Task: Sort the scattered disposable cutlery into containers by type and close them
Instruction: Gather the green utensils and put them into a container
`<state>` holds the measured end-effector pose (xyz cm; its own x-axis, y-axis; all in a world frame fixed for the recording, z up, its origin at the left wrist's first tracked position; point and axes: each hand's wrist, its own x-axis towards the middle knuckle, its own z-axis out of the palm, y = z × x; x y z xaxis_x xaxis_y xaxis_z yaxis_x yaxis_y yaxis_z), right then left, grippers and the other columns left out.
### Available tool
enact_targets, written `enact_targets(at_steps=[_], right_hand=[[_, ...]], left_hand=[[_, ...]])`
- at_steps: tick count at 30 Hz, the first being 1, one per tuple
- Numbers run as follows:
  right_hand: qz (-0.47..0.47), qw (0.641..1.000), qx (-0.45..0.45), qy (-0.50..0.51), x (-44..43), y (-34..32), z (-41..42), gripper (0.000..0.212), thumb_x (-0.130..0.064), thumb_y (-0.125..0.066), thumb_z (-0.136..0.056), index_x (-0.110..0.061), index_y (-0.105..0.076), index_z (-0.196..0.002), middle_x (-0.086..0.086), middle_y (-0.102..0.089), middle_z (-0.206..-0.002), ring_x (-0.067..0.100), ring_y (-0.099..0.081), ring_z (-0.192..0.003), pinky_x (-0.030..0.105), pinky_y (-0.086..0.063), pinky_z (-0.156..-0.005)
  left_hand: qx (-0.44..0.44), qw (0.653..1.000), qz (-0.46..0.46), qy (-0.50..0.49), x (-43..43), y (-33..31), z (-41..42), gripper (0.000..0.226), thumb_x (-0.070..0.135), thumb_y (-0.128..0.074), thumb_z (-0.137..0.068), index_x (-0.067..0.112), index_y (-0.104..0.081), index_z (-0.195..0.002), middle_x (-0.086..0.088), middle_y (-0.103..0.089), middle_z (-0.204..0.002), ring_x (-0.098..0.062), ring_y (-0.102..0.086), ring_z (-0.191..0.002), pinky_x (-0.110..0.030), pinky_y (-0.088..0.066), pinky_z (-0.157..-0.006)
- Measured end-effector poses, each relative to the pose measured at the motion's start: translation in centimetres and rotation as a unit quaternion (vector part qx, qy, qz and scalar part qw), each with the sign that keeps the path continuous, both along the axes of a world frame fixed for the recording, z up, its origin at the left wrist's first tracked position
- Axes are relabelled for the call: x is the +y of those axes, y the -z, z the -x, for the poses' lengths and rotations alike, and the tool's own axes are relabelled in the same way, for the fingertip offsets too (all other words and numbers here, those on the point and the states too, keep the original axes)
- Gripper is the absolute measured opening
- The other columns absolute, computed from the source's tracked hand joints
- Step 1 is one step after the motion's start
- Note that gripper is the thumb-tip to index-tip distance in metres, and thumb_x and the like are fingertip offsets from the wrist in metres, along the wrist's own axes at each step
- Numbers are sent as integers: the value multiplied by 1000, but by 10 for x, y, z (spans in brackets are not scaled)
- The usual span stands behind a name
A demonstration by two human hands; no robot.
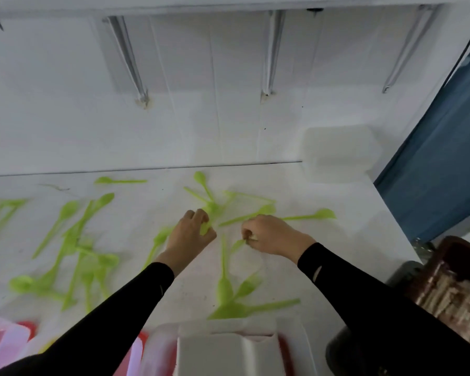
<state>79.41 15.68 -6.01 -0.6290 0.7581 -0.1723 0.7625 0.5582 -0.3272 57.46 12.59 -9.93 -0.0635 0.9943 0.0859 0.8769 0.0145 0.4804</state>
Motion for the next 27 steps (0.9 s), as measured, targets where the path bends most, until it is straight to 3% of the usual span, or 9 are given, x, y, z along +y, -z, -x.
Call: enact_targets(at_steps=[2, 5, 9, 11, 14, 18, 22, 24, 27], right_hand=[[49, 995, 85, 10, -8, -5, 4, 11, -16, -56, -90, -17, -56, -101, 3, -65, -96, 25, -60, -91, 35, -48, -78], [85, 991, 89, -44, -27, -7, 19, 13, -13, -53, -88, -19, -43, -94, 3, -55, -79, 25, -50, -71, 37, -42, -67], [109, 988, -2, -109, -41, 8, 38, 41, -10, -51, -86, -14, -47, -127, 11, -58, -98, 33, -58, -89, 42, -50, -78], [116, 984, -37, -131, -40, 10, 40, 50, -7, -47, -89, -15, -47, -138, 12, -56, -117, 31, -57, -104, 40, -48, -86], [82, 982, -44, -162, -38, 11, 40, 34, -11, -51, -93, -10, -59, -126, 10, -53, -115, 30, -58, -100, 40, -47, -81], [50, 985, -46, -157, -33, 11, 35, 29, -28, -60, -93, -10, -63, -117, 3, -48, -120, 27, -58, -95, 34, -45, -74], [11, 995, -21, -97, -26, -3, 28, 30, -29, -53, -97, -10, -55, -120, 3, -51, -120, 25, -57, -101, 32, -43, -74], [16, 999, 5, -41, -24, -17, 24, 26, -29, -51, -95, -15, -51, -117, 0, -58, -99, 25, -57, -90, 33, -40, -67], [162, 986, -29, -23, -31, -34, 20, 24, -38, -62, -85, -19, -57, -98, -9, -55, -75, 20, -57, -76, 32, -44, -66]], left_hand=[[-28, 999, -22, -21, -3, 0, 6, 31, 14, -72, -80, 3, -61, -106, -15, -57, -102, -34, -59, -79, -33, -46, -73], [-77, 994, -54, -50, -8, -6, 17, 20, 4, -66, -84, 2, -65, -104, -12, -63, -103, -21, -56, -70, -24, -43, -74], [-233, 965, -47, -111, -18, -29, 32, 9, 20, -66, -92, 15, -64, -99, 1, -70, -84, -13, -64, -62, -23, -53, -65], [-340, 928, -58, -140, -21, -40, 41, 10, 26, -67, -92, 17, -64, -93, 0, -69, -77, -12, -63, -60, -23, -54, -61], [-499, 844, -73, -182, -22, -49, 50, 13, 25, -66, -92, 14, -65, -86, -1, -62, -74, -14, -59, -65, -22, -54, -65], [-646, 746, -60, -150, -20, -54, 51, 16, 21, -55, -99, 10, -62, -89, -4, -70, -98, -21, -66, -99, -29, -56, -89], [-656, 744, -57, -108, -11, -69, 51, 16, 16, -47, -102, 7, -59, -98, -10, -70, -113, -24, -66, -111, -33, -55, -93], [-646, 753, -63, -109, -7, -76, 51, 16, 16, -43, -104, 10, -57, -101, -6, -72, -101, -22, -69, -103, -35, -56, -91], [-635, 759, -54, -133, -4, -79, 46, 16, 17, -40, -106, 13, -55, -100, -1, -56, -70, -16, -64, -70, -37, -59, -80]])
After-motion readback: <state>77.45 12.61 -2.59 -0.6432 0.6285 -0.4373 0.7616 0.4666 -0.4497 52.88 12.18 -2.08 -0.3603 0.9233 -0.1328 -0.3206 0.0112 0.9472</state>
